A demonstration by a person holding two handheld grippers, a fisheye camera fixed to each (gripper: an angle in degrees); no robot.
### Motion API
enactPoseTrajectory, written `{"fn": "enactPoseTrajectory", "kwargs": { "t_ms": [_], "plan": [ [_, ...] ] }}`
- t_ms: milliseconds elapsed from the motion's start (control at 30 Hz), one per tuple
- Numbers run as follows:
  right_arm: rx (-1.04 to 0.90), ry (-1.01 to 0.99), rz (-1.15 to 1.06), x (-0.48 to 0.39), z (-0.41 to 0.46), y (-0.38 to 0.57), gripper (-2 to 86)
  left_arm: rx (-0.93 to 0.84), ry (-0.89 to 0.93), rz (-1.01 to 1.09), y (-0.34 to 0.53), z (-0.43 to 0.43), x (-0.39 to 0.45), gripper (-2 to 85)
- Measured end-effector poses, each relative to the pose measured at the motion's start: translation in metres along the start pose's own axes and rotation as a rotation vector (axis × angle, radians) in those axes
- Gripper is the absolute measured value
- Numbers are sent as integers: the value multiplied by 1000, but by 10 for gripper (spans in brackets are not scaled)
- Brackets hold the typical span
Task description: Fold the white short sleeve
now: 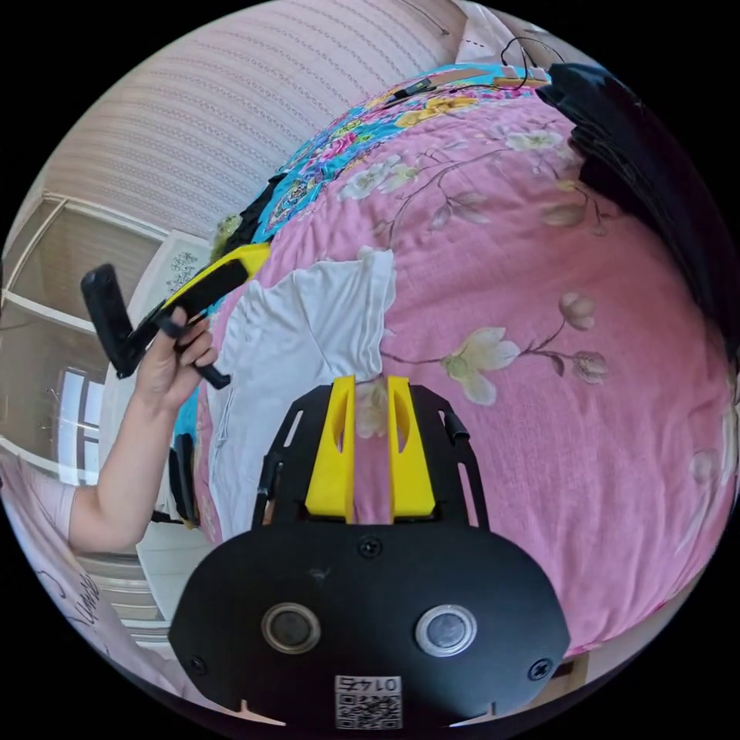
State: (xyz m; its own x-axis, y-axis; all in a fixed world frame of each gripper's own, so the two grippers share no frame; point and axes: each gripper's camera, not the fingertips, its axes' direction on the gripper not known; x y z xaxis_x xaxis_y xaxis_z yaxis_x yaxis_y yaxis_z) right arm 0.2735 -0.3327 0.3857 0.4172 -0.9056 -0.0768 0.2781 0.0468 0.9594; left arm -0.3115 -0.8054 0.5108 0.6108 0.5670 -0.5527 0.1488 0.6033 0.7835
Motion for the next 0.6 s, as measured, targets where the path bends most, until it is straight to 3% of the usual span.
{"fn": "enactPoseTrajectory", "kwargs": {
  "t_ms": [233, 400, 600],
  "plan": [
    [-14, -100, 67, 30, -4, -10, 15, -377, 61, 73, -62, 150, 5, 46],
    [-28, -164, 43, 39, -21, -11, 5, -335, 136, -52, -54, 150, -20, 4],
    [-27, -203, 4, 31, -47, -12, 2, -274, 112, -1, -41, 113, -29, -9]
  ]
}}
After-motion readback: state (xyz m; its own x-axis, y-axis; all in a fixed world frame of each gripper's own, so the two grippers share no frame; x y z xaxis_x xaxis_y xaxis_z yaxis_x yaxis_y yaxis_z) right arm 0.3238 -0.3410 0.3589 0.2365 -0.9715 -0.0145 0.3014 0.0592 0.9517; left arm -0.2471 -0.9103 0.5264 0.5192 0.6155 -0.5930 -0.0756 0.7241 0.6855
